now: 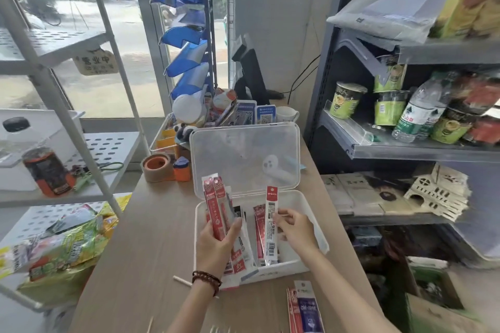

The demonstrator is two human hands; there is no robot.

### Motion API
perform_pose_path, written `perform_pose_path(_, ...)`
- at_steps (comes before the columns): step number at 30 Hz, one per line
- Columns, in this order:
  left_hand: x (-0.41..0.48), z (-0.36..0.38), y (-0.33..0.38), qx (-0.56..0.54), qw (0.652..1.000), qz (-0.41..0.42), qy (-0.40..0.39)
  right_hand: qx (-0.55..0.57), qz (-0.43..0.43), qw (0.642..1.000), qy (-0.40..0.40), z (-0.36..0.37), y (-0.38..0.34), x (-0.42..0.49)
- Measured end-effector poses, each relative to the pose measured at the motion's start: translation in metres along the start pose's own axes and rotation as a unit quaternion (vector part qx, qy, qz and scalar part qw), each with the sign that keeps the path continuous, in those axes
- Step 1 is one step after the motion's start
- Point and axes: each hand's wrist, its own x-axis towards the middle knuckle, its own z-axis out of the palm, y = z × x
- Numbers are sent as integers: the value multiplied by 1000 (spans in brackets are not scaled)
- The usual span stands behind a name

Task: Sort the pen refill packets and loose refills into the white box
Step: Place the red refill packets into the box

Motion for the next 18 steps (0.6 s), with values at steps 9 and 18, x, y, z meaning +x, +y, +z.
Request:
perform_pose_path(9,11,-27,0,50,999,6,18,-48,-18,997,-61,38,-11,-1)
perform_pose_path(18,11,-26,-6,93,995,24,33,-106,-35,993,-28,47,-13,-7)
